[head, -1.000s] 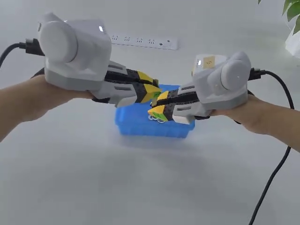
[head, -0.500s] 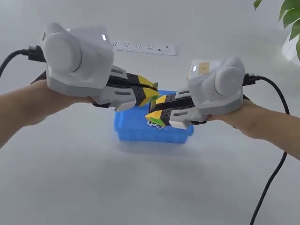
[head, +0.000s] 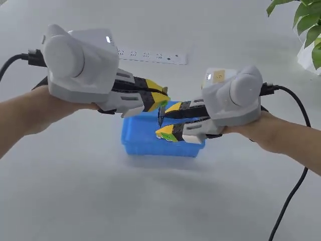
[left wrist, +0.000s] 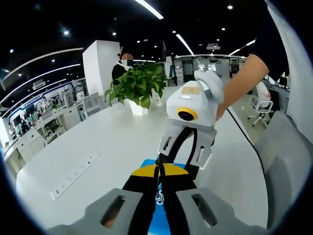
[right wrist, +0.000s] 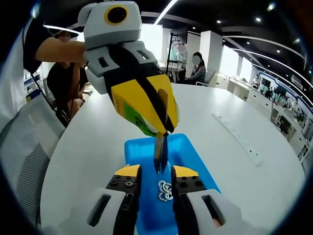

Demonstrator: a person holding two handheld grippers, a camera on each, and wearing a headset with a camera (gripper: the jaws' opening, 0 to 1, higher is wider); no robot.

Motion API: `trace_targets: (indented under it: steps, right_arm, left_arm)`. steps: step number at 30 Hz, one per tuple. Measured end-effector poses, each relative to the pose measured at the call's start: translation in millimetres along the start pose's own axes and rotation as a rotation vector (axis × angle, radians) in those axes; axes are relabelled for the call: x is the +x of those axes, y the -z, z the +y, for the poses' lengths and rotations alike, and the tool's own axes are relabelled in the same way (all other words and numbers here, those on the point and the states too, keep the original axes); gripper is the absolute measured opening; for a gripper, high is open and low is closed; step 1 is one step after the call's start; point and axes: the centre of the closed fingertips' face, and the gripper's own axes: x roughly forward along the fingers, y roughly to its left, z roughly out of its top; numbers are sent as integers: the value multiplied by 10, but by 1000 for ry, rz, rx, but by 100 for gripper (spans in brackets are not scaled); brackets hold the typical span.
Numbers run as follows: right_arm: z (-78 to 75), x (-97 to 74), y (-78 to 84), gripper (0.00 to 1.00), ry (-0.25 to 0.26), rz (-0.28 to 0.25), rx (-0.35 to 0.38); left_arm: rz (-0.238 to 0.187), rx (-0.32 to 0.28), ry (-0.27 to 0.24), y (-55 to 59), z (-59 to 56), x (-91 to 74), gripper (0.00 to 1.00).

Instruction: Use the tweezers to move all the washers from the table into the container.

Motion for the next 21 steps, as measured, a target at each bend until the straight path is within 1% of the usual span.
trace_targets:
  steps: [1, 2, 3, 6, 8, 11, 17, 21]
  right_arm:
    - [0, -5, -5, 24, -2, -1, 1]
    - [7, -14, -21, 23, -8, -8, -1]
    - [15, -19, -31, 20, -13, -12, -5]
    - [23, -26, -35, 15, -23, -17, -16]
    - [25, -27, -30, 13, -28, -20, -18]
    - [14, -22, -9, 12, -31, -20, -23]
    - [26, -53, -16, 11, -33, -27, -29]
    - [39, -81, -41, 10, -31, -34, -43]
  left_arm:
    - [-3, 2, 7, -9, -17, -5, 6]
    - [-10, 5, 25, -24, -53, -14, 6]
    - [-16, 9, 34, -35, -74, -20, 6]
    - [-13, 25, 51, -35, -109, -28, 6]
    - [-17, 23, 60, -39, -124, -34, 6]
    - [-17, 25, 76, -40, -149, -49, 6]
    - [-24, 30, 99, -53, -181, -77, 5]
    - [-26, 54, 121, -80, -215, -102, 6]
